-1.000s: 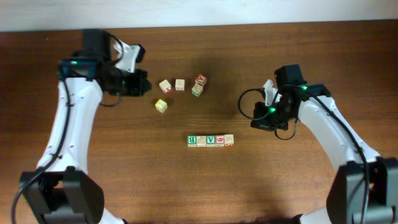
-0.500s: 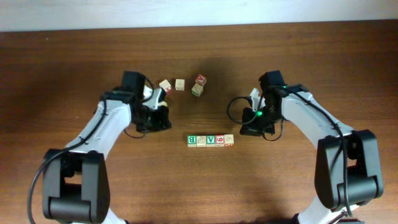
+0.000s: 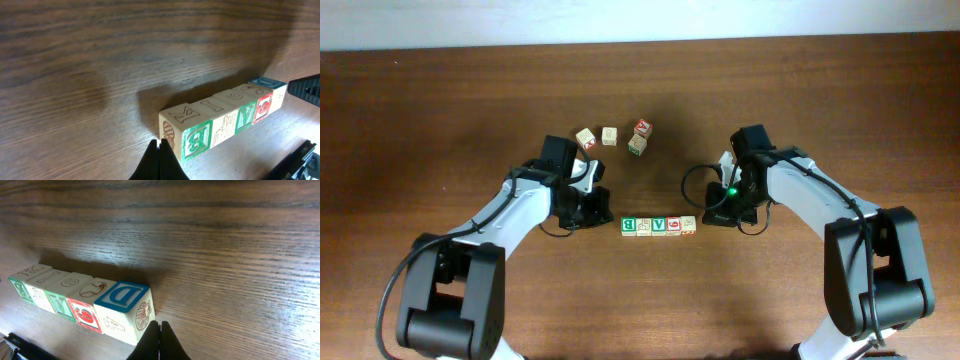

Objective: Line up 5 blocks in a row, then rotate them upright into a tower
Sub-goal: 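Bring both grippers down to the row's left and right ends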

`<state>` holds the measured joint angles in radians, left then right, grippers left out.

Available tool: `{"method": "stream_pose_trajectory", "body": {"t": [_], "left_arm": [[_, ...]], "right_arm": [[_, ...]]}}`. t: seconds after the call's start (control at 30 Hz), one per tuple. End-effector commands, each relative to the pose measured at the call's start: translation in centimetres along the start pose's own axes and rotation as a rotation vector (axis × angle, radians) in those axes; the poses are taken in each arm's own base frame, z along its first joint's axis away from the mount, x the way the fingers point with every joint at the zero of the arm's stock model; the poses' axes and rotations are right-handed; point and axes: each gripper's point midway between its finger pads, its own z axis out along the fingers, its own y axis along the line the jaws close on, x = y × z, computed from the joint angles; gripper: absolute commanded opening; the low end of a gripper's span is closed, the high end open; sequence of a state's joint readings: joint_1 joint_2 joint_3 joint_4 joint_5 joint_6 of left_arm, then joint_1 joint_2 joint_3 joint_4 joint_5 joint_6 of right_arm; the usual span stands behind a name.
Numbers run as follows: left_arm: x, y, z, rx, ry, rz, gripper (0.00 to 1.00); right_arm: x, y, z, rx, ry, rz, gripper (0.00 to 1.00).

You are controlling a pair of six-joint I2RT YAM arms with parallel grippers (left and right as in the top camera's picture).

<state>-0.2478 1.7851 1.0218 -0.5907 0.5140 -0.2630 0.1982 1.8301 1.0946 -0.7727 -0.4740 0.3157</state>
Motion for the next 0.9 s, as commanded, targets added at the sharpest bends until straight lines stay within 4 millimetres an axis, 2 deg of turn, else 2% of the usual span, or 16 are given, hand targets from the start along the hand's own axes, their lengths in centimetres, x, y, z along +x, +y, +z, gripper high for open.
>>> {"method": "stream_pose_trajectory", "body": {"t": [0.0,0.47,0.63,0.87], "left_arm": [[1.0,-0.7,1.9,0.062,0.058,0.014,0.0],[1.0,-0.8,2.2,0.07,0.06,0.025,0.0],[1.0,-0.8,2.2,0.07,0.06,0.025,0.0],[1.0,-0.8,2.2,0.07,0.06,0.025,0.0]], "right_arm": [[0.4,0.0,0.4,-0.005,0.015,0.009,0.04],[0.7,0.0,0.4,-0.004,0.03,0.044,0.04],[1.4,0.3,1.2,0.0,0.043,0.028,0.04],[1.3,0.8,1.9,-0.005,0.043,-0.03,0.04]]}}
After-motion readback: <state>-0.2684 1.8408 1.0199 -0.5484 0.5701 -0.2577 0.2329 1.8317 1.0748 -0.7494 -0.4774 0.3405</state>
